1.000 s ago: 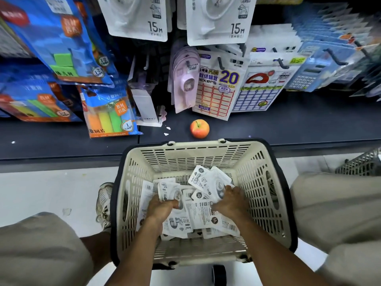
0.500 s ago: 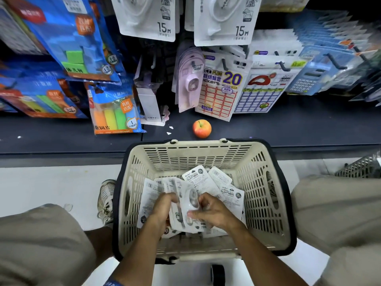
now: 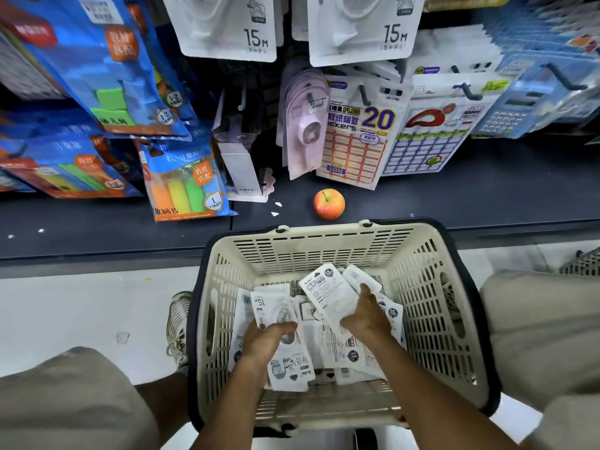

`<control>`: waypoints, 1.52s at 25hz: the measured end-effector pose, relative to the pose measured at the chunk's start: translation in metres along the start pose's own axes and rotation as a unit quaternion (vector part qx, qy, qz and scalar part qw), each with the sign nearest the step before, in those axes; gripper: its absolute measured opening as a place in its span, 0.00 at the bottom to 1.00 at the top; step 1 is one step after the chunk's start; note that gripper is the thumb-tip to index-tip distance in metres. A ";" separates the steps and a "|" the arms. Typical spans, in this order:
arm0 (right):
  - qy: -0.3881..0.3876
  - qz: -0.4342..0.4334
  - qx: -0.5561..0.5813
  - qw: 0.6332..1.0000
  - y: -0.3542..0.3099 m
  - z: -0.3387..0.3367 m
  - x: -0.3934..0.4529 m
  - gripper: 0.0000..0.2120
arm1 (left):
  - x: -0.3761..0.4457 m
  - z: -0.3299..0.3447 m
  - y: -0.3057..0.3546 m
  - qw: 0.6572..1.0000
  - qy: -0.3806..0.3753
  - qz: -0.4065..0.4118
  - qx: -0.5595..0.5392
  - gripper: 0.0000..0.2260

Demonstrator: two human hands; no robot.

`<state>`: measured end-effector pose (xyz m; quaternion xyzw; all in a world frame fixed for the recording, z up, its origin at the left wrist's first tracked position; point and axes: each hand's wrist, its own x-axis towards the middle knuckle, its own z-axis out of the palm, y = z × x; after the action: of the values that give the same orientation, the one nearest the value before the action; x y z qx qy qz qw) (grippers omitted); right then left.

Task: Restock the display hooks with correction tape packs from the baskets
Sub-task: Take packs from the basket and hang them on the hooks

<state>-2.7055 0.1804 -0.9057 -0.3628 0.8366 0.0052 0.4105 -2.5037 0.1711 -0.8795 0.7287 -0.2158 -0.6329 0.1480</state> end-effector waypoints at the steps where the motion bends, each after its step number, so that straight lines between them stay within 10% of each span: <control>1: -0.018 0.009 -0.003 1.000 0.003 -0.002 0.004 0.37 | 0.001 -0.001 -0.001 1.000 0.003 -0.007 -0.004 0.18; 5: -0.103 -0.028 0.190 0.976 0.007 -0.011 -0.001 0.14 | -0.002 0.002 0.001 1.000 0.011 -0.015 0.005 0.18; 14: -0.276 -0.191 0.245 0.910 -0.025 -0.003 -0.053 0.05 | -0.021 0.005 0.003 0.999 -0.042 -0.001 -0.022 0.29; 20: -0.348 -0.102 0.366 0.857 -0.015 0.004 -0.041 0.38 | -0.010 -0.006 0.001 1.000 -0.019 0.000 -0.004 0.20; 22: -0.291 -0.030 0.375 0.880 -0.013 0.004 -0.035 0.32 | -0.005 -0.006 0.005 1.000 0.005 -0.003 -0.016 0.16; 24: -0.152 -0.046 0.130 0.979 -0.007 0.004 -0.026 0.30 | -0.004 -0.002 0.008 1.000 -0.003 -0.007 -0.025 0.17; 26: -0.111 -0.085 -0.100 0.985 0.001 0.011 -0.027 0.30 | -0.002 0.001 0.007 1.000 -0.001 -0.005 -0.023 0.18; 32: -0.145 0.030 0.069 0.986 -0.002 0.000 -0.025 0.12 | -0.003 -0.003 0.012 0.995 0.063 0.026 -0.074 0.23; 38: 0.130 -0.135 0.102 0.977 0.014 -0.069 -0.039 0.17 | -0.024 -0.008 0.023 0.991 0.066 0.081 -0.082 0.24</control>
<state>-2.7456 0.1933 -0.8372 -0.4263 0.8221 -0.1831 0.3300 -2.5008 0.1630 -0.8464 0.7344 -0.2110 -0.5850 0.2719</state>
